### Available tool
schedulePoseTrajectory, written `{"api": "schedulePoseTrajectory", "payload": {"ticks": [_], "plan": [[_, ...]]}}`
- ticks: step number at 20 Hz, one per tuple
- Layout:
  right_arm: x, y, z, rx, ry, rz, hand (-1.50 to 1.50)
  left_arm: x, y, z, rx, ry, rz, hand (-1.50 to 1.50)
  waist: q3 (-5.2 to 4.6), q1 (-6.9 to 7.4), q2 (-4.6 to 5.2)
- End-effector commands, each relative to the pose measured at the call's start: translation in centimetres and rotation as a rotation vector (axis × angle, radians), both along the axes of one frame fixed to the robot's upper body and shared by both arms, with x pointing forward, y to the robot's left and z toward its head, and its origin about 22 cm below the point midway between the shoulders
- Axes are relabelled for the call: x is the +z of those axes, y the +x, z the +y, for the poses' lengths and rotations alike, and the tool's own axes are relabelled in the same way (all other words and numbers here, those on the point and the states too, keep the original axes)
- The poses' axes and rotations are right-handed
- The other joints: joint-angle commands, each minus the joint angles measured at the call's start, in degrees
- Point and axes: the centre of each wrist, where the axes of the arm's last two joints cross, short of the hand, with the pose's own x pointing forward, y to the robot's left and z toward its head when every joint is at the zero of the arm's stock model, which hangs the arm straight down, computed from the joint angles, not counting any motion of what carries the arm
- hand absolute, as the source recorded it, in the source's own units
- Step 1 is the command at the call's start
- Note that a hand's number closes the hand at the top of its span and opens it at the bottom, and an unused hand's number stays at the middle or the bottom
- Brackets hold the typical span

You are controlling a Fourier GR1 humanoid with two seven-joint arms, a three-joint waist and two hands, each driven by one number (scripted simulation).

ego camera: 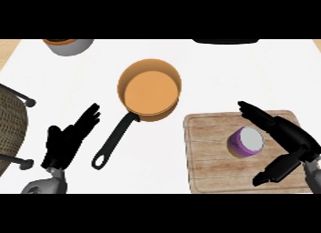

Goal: Pick the can from the cutting board and place it in the pot

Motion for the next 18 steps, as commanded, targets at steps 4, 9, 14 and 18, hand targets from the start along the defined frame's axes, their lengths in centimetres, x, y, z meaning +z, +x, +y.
{"api": "schedulePoseTrajectory", "payload": {"ticks": [4, 9, 14, 18], "plan": [[-4.4, 0.3, -0.2, -0.001, 0.067, 0.071, -1.5, -0.2, -1.1, -2.6, -0.011, -0.027, 0.019, 0.0, -0.24, 0.05, 0.16], [-6.1, 0.2, 2.3, 0.134, -0.076, -0.098, 1.5, -0.6, -0.6, -1.6, -0.021, -0.01, 0.031, 0.0, -0.2, 0.37, 0.22], [-7.9, -0.2, 1.8, 0.071, 0.093, 0.001, 1.5, -0.1, -0.1, -1.0, -0.003, -0.011, 0.039, 0.0, -0.25, -0.08, 0.15], [-8.4, 0.8, 2.6, 0.072, 0.175, -0.019, 1.5, -2.7, -0.5, -1.2, -0.002, -0.011, 0.01, 0.0, -0.26, -0.06, 0.25]]}}
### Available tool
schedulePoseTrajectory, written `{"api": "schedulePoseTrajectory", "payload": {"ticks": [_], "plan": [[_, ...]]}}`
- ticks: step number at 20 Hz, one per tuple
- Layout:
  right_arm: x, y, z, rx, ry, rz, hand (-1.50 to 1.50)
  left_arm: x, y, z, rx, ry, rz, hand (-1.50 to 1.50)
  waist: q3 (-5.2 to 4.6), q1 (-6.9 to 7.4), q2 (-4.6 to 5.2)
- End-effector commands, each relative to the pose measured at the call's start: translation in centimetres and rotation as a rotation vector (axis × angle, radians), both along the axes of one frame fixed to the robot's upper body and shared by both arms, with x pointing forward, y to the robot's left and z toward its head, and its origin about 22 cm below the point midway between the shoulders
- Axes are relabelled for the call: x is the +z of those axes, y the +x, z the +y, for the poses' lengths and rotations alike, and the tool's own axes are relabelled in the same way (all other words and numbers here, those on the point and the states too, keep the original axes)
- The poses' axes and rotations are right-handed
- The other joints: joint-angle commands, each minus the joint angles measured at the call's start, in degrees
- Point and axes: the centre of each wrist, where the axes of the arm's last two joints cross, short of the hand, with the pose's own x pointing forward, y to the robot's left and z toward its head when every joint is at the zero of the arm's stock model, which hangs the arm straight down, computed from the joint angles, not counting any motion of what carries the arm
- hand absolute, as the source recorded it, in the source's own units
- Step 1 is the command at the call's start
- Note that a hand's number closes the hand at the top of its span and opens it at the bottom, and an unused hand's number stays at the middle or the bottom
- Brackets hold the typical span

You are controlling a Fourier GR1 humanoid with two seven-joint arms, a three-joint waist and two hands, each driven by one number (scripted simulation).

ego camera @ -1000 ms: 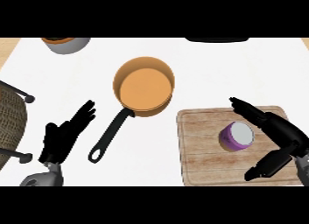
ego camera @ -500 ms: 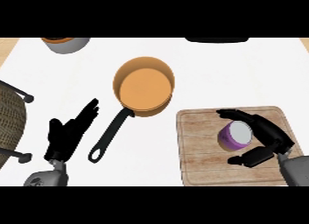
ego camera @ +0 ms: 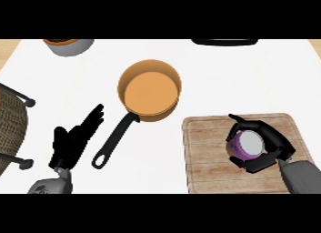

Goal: Pick the can from the cutting board and place it in the pot

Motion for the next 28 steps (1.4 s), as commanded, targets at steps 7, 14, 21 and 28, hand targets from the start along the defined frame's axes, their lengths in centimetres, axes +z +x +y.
{"api": "schedulePoseTrajectory", "payload": {"ticks": [7, 14, 21, 28], "plan": [[-1.7, -2.1, -1.3, -0.286, 0.094, -0.067, 1.5, -0.2, -1.2, 0.9, 0.01, 0.004, 0.036, 0.0, 0.32, -0.43, 0.66], [1.9, -2.0, -2.7, -0.423, 0.015, -0.271, 1.5, 0.2, 0.0, 2.0, 0.016, -0.012, 0.041, 0.0, 0.3, -0.59, 0.65], [7.3, -2.0, 0.6, -0.436, -0.103, -0.364, 1.5, -0.3, -1.3, 2.3, 0.019, -0.008, 0.052, 0.0, 0.28, -0.26, 0.61], [13.0, -3.4, 1.7, -0.443, -0.249, -0.526, 1.5, -0.3, -0.4, -0.1, 0.015, -0.004, 0.036, 0.0, 0.3, -0.46, 0.63]]}}
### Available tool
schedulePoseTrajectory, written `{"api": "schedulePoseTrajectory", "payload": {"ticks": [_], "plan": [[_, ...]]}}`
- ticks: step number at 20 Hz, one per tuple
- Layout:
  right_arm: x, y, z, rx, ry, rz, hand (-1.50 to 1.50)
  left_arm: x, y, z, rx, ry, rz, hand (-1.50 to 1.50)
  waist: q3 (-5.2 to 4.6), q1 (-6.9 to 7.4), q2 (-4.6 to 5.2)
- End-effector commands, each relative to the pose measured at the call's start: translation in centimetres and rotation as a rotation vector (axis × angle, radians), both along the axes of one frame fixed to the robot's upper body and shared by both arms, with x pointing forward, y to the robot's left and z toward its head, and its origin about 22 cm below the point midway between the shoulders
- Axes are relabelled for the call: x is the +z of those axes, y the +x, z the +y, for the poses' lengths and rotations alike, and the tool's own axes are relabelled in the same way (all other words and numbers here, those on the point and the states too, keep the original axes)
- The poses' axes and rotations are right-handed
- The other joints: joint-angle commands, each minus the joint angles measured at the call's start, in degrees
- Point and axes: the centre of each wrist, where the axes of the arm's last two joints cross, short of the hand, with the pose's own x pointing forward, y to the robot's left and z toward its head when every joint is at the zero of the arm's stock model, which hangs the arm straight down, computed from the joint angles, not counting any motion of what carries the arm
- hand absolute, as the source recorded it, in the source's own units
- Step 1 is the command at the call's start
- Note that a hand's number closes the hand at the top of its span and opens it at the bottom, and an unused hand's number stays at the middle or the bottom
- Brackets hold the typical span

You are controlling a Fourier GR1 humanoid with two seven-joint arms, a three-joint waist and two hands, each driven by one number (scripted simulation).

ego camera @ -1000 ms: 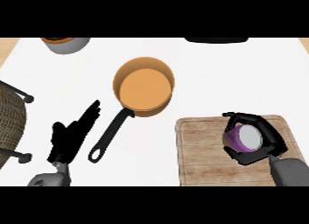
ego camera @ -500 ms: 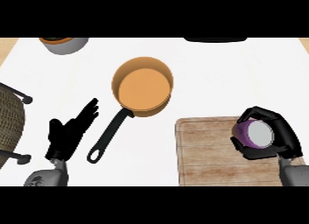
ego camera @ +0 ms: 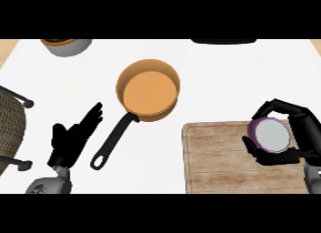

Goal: Pick the can from the cutting board and place it in the pot

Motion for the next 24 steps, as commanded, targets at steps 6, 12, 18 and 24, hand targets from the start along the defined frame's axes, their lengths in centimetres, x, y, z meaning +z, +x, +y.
{"api": "schedulePoseTrajectory", "payload": {"ticks": [6, 12, 18, 24], "plan": [[9.4, -0.2, 4.1, -0.04, -0.179, -0.066, 1.5, 0.0, 0.1, -1.4, -0.011, 0.003, 0.028, 0.0, -0.12, 0.34, 0.2], [14.3, 3.9, 12.0, -0.056, -0.266, -0.071, 1.5, 0.2, 0.3, -0.4, -0.028, -0.006, 0.038, 0.0, -0.17, 1.4, 0.35], [17.3, 6.6, 16.2, -0.014, -0.396, -0.013, 1.5, -0.4, 1.6, -0.8, -0.028, -0.002, 0.031, 0.0, -0.16, 0.95, 0.43], [14.7, 9.6, 22.2, 0.028, -0.541, 0.032, 1.5, -0.2, 0.4, -0.7, -0.033, -0.006, 0.02, 0.0, -0.13, 1.59, 0.52]]}}
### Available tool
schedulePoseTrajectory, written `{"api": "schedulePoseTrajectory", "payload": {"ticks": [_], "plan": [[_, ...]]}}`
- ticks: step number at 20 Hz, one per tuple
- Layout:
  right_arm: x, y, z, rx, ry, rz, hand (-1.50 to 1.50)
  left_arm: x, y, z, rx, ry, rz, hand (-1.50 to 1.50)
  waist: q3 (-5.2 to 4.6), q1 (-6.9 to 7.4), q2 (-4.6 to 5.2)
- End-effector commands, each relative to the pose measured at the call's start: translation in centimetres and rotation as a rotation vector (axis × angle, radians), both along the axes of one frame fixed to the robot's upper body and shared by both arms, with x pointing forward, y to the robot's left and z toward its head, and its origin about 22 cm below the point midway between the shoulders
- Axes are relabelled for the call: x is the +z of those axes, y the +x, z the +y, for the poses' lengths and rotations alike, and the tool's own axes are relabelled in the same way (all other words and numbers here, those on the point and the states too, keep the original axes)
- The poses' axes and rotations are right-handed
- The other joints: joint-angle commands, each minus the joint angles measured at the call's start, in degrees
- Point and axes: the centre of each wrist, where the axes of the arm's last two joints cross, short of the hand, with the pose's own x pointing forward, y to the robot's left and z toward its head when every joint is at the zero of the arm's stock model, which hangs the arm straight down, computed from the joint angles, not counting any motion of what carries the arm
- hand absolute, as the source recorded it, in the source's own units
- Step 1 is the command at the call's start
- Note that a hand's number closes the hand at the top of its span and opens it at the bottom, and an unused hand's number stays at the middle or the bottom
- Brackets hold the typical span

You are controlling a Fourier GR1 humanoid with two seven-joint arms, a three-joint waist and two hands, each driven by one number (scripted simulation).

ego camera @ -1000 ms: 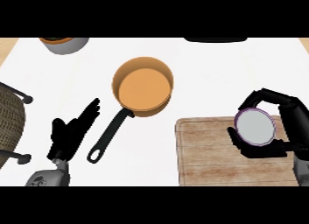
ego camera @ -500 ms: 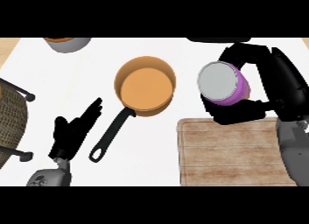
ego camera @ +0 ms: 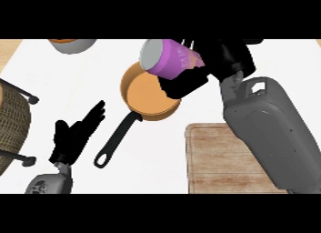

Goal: Pick the can from the cutting board and place it in the pot

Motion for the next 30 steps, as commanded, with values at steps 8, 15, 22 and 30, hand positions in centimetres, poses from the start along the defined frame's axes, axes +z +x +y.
{"api": "schedulePoseTrajectory", "payload": {"ticks": [8, 15, 22, 30], "plan": [[-2.6, 4.3, 6.7, -0.085, -0.509, 0.011, 1.5, -0.9, 0.1, -2.3, -0.03, -0.004, 0.017, 0.0, -0.17, 0.74, 0.51], [-5.7, 6.2, 9.4, -0.136, -0.627, 0.394, 1.5, 0.5, 0.5, -1.3, -0.028, 0.007, 0.002, 0.0, -0.14, 1.37, 0.41], [-6.9, 7.0, 9.4, -0.121, -0.466, 0.426, -1.5, -0.4, 1.1, -2.4, -0.046, -0.003, 0.0, 0.0, -0.12, 2.43, 0.81], [-3.4, 6.6, 8.1, -0.143, 0.214, 0.145, -1.5, -0.2, 0.7, -3.1, -0.039, -0.007, 0.007, 0.0, 0.03, 2.26, 0.72]]}}
